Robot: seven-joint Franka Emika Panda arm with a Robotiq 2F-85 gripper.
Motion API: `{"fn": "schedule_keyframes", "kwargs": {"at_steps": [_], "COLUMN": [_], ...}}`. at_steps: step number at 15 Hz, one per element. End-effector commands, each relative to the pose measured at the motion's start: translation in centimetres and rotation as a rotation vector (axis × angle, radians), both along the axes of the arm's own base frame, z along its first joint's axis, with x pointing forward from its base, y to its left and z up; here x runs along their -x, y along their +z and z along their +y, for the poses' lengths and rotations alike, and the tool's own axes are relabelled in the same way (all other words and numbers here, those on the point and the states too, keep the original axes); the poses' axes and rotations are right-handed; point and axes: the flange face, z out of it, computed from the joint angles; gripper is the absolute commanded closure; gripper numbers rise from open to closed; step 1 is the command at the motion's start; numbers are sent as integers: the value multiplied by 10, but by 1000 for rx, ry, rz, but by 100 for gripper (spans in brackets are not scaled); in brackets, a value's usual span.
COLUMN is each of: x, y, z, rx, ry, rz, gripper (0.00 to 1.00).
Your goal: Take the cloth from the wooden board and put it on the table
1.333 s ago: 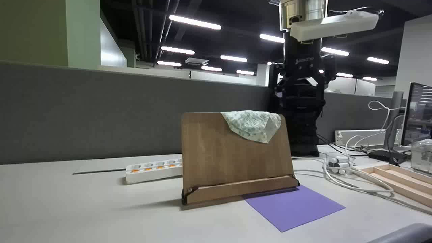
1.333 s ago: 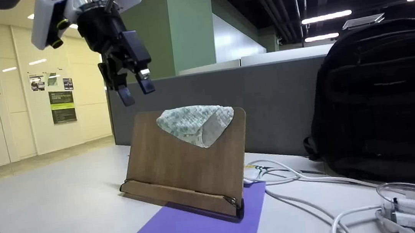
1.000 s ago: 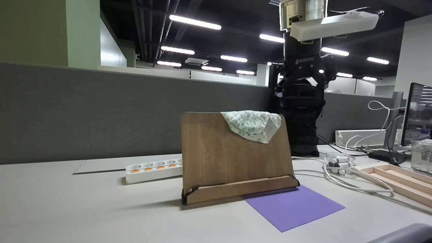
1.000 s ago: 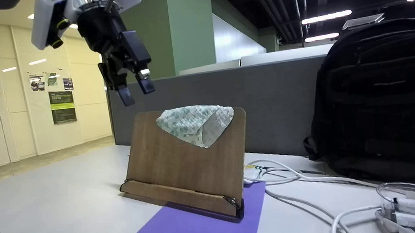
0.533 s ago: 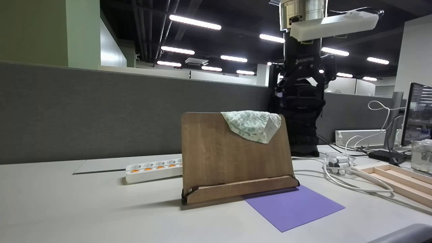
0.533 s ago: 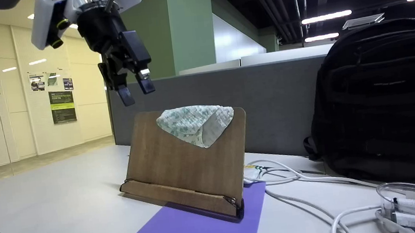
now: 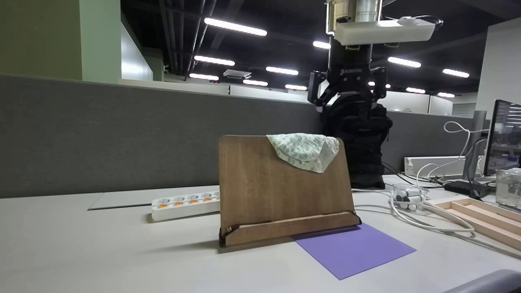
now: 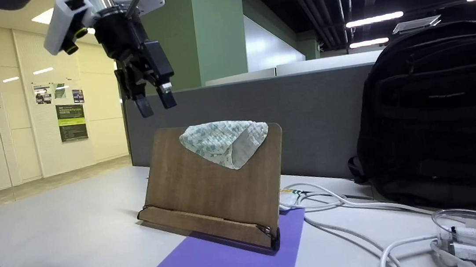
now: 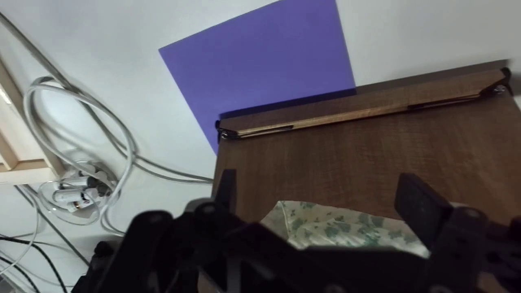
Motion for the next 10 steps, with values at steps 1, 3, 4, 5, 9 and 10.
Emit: {"fn": "schedule_keyframes", "kwargs": {"at_steps": [1,3,4,5,9,10], "x": [-34,-50,-59,-67,-72,-80], "y": [7,10,12,13,12,12], "z": [11,14,13,11,4,0], "rx": [-123,-180,-196,-209,-195,-199], "ry": [39,56,57,65,42,29], "rz": [3,14,14,16,13,20], "gripper": [0,0,0,0,0,0]}}
